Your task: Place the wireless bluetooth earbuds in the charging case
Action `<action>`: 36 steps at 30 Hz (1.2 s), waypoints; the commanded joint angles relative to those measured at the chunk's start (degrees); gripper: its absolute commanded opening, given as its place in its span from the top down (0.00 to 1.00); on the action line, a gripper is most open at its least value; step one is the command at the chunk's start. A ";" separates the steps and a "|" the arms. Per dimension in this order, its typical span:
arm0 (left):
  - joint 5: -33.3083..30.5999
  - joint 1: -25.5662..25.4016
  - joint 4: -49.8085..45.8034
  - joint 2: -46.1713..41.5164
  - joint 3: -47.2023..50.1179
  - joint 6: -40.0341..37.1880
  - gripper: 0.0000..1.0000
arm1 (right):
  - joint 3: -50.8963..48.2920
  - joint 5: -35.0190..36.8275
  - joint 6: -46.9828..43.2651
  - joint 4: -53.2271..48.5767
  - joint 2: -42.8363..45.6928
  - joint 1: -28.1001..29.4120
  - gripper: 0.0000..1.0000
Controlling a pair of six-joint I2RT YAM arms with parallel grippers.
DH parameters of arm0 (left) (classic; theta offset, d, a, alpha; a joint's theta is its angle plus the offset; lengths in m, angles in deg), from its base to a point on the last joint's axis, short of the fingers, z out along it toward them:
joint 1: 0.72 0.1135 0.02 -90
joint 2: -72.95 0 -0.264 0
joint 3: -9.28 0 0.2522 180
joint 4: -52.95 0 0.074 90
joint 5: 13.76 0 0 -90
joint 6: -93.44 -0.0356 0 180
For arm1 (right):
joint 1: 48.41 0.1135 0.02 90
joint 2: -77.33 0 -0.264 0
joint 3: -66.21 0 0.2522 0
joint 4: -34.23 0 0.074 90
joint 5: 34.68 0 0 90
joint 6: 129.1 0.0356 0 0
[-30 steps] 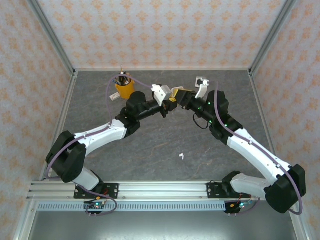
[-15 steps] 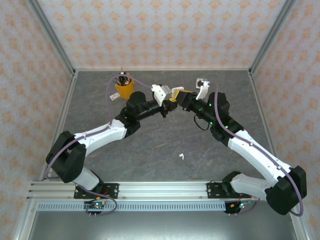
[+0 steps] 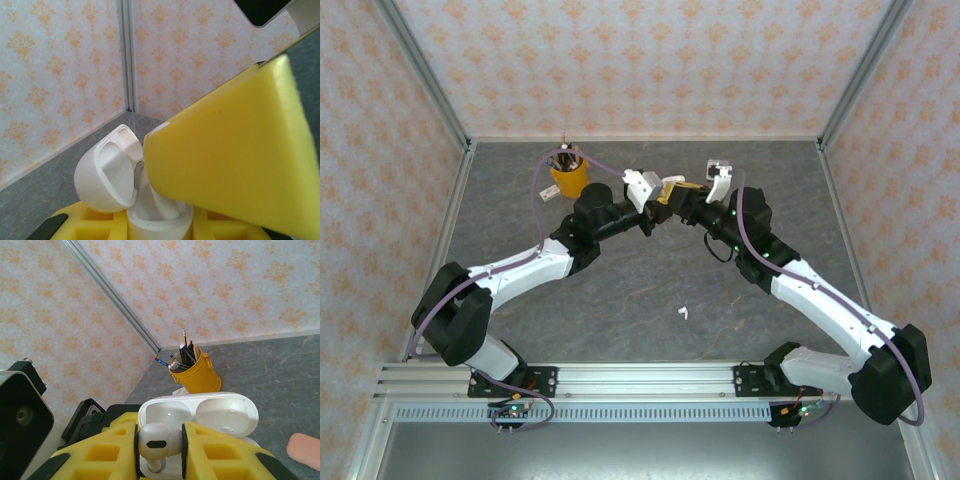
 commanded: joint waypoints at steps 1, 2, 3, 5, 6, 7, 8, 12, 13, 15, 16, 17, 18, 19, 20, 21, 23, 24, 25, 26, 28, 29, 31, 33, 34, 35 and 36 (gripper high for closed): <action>0.21 -0.38 8.01 -4.36 -1.43 1.28 1.00 | -2.66 -1.39 -0.05 -2.98 -1.11 1.42 0.74; 0.06 -0.38 8.25 -4.38 -1.29 1.47 1.00 | -2.85 -1.41 0.17 -2.97 -0.89 1.42 0.74; -0.05 -0.38 8.43 -4.45 -1.24 1.56 1.00 | -2.99 -1.44 0.26 -2.99 -0.72 1.44 0.74; -0.38 -0.41 8.87 -4.45 -0.91 1.78 1.00 | -3.39 -1.42 0.52 -2.99 -0.32 1.42 0.74; -0.49 -0.38 9.16 -4.45 -0.71 1.83 1.00 | -3.51 -1.29 0.75 -3.15 -0.14 1.44 0.73; -0.49 -0.38 9.32 -4.45 -0.55 1.86 1.00 | -3.68 -1.09 0.87 -3.16 0.08 1.43 0.73; -0.49 -0.40 9.43 -4.45 -0.50 1.90 1.00 | -3.82 -0.76 1.21 -3.16 0.29 1.42 0.71; -0.41 -0.38 9.59 -4.45 -0.09 2.09 1.00 | -4.12 1.41 2.59 -3.16 1.27 1.42 0.66; -0.41 -0.38 9.68 -4.45 -0.07 2.16 1.00 | -4.03 1.87 2.94 -3.16 1.47 1.42 0.66; -0.41 -0.38 9.81 -4.43 0.09 2.17 1.00 | -3.65 2.84 3.55 -3.24 1.65 1.44 0.65; -0.36 -0.38 9.77 -4.44 0.22 2.27 1.00 | -3.43 3.21 3.68 -3.34 1.62 1.42 0.65; -0.32 -0.38 9.77 -4.45 0.26 2.27 1.00 | -3.18 3.50 3.95 -3.38 1.57 1.42 0.65; -0.32 -0.38 9.86 -4.54 0.39 2.32 1.00 | -3.01 3.90 4.13 -3.43 1.54 1.42 0.65; -0.31 -0.38 9.93 -4.58 0.50 2.36 1.00 | -2.94 4.18 4.23 -3.37 1.46 1.42 0.65; -0.32 -0.38 10.00 -4.62 0.69 2.36 1.00 | -2.73 4.38 4.44 -3.44 1.41 1.34 0.65; -0.33 -0.38 10.03 -4.71 0.79 2.34 1.00 | -2.59 4.49 4.64 -3.59 1.28 1.34 0.65; -0.32 -0.38 10.03 -4.86 1.03 2.35 1.00 | -2.44 4.63 4.99 -3.55 1.12 1.33 0.65; -0.32 -0.38 10.03 -4.95 1.13 2.36 1.00 | -2.29 4.67 5.27 -3.53 1.12 1.33 0.64; -0.23 -0.38 10.03 -4.98 1.22 2.35 1.00 | -2.29 4.66 5.49 -3.51 1.07 1.28 0.63; -0.23 -0.38 10.06 -4.98 1.27 2.36 1.00 | -2.15 4.58 5.92 -3.48 1.01 1.25 0.62; -0.06 -0.40 10.17 -4.93 1.47 2.36 1.00 | -1.68 4.58 6.59 -3.54 0.84 1.24 0.61; 0.03 -0.38 10.31 -4.98 1.50 2.53 1.00 | -1.42 4.50 6.85 -3.82 0.67 1.26 0.61; 0.28 -0.38 10.59 -4.89 1.83 2.71 1.00 | -0.76 4.50 7.36 -4.01 0.35 1.24 0.61; 0.67 -0.38 10.65 -4.89 1.98 3.00 1.00 | 0.08 4.41 7.50 -4.38 -0.31 1.25 0.61; 0.88 -0.38 10.70 -4.93 2.14 2.99 1.00 | 0.38 4.33 7.71 -4.40 -0.62 1.24 0.61; 1.00 -0.38 10.81 -4.96 2.32 3.23 1.00 | 0.73 4.32 7.77 -4.38 -0.85 1.24 0.60; 1.05 -0.48 10.99 -5.04 2.51 3.28 1.00 | 1.11 4.25 7.90 -4.48 -1.09 1.24 0.59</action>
